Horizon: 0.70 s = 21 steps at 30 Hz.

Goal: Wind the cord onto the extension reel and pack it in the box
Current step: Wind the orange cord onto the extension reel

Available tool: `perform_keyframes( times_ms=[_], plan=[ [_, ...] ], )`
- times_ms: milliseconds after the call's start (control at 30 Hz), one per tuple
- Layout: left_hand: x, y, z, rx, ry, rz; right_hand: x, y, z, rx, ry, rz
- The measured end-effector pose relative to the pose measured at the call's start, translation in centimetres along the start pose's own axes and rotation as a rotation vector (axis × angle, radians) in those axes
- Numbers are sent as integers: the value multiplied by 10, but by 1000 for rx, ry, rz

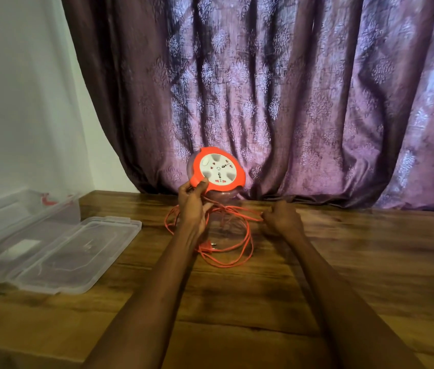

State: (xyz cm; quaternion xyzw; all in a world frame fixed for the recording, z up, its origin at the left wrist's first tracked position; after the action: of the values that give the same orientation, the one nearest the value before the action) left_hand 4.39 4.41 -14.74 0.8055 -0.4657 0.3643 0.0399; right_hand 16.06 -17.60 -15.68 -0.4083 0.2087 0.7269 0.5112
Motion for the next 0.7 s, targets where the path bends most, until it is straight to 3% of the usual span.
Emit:
perform_keyframes(
  times_ms=[267,433,500,567,633,700],
  plan=[
    [-2,-6,-11,46,94,14,-2,-3,-47,162,202,-137],
    [0,1,-3,13,16,0,6,-3,-34,115,212,-55],
    [-1,0,-2,0,-3,4,0,3,-13,-31,178,-88],
    [-2,-2,1,-6,1,6,-3,10,19,-311,90,-90],
    [-4,-4,2,-11,11,8,6,20,50,-553,-5,-2],
    [-3,-3,1,-15,25,8,25,27,70,-667,-4,95]
  ],
)
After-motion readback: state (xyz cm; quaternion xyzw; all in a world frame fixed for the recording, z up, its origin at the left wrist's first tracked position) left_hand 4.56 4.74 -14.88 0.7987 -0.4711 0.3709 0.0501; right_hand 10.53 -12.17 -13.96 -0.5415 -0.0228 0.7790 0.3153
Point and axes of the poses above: each hand's wrist, its own y-axis away from the middle knuckle, its own x-axis out of the palm, z = x × y, the point moved 8 cm from there along -y, towards the middle knuckle, and after that the axes turned 13 degrees about z, right-handed, at the moved point
